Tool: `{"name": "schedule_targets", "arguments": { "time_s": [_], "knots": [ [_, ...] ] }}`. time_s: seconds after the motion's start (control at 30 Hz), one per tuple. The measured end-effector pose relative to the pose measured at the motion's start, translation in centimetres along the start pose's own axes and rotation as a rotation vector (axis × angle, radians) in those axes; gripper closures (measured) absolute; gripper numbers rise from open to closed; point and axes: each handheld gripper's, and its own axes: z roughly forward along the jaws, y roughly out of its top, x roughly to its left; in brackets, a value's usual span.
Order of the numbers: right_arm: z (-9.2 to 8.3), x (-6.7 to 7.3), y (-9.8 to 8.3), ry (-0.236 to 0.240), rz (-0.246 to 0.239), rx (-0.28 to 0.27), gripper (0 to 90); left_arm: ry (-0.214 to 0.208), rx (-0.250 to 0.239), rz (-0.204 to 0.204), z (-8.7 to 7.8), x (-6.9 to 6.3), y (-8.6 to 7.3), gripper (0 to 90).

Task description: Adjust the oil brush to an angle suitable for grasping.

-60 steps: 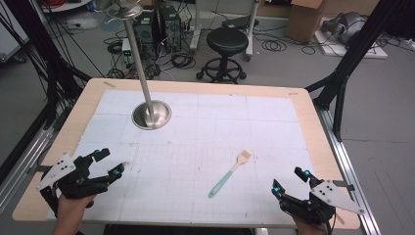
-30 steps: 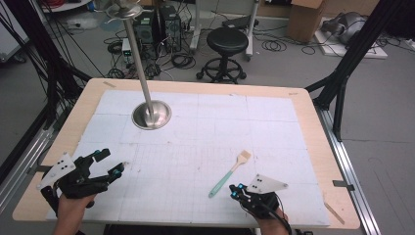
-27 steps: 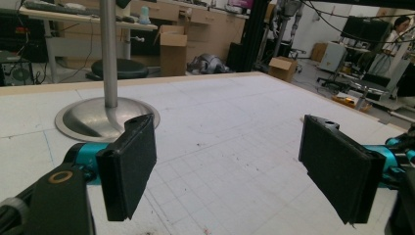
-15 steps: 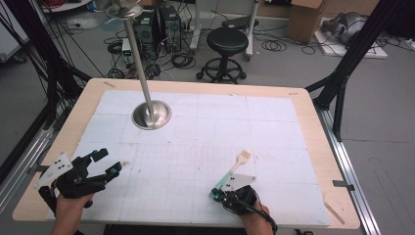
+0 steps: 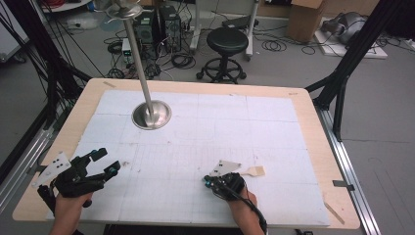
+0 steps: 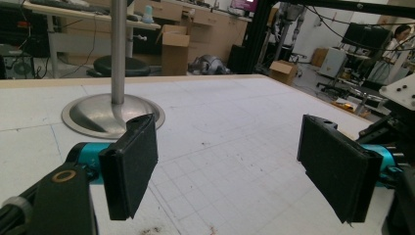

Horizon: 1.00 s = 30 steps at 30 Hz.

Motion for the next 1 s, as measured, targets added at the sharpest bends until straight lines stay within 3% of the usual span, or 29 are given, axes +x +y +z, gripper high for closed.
{"name": "schedule_targets", "arguments": {
  "time_s": [0.17, 0.3, 0.4, 0.43, 0.47, 0.5, 0.6, 0.7, 1.0],
  "knots": [
    [0.8, -0.7, 0.6, -0.017, 0.040, -0.011, 89.9, -0.002, 0.005, 0.000, 0.0, 0.0, 0.0, 23.4],
    [-0.3, -2.1, 0.3, -0.035, 0.089, -0.056, 89.9, -0.002, 0.001, -0.001, 0.0, 0.0, 0.0, 23.4],
    [-2.1, -4.0, -0.4, -0.100, 0.139, -0.075, 89.9, -0.002, 0.006, -0.002, 0.0, 0.0, 0.0, 23.4],
    [-2.1, -4.0, -0.4, -0.100, 0.139, -0.075, 89.9, -0.003, 0.004, -0.005, 0.0, 0.0, 0.0, 23.4],
    [-2.6, -4.7, -0.7, -0.126, 0.160, -0.074, 89.9, -0.004, 0.003, -0.005, 0.0, 0.0, 0.0, 23.4],
    [-3.4, -6.1, -1.5, -0.182, 0.189, -0.060, 89.9, -0.004, 0.003, -0.003, 0.0, 0.0, 0.0, 23.5],
    [-3.9, -7.8, -2.9, -0.216, 0.258, -0.038, 89.9, -0.004, 0.005, -0.002, 0.0, 0.0, 0.0, 23.6],
    [-4.2, -8.7, -4.0, -0.213, 0.309, -0.043, 89.9, -0.007, 0.008, 0.000, 0.1, -0.1, -0.1, 23.8],
    [-4.4, -8.7, -4.9, -0.178, 0.307, -0.009, 89.9, -0.008, 0.007, -0.004, 0.1, -0.1, -0.1, 23.9]
  ]
}}
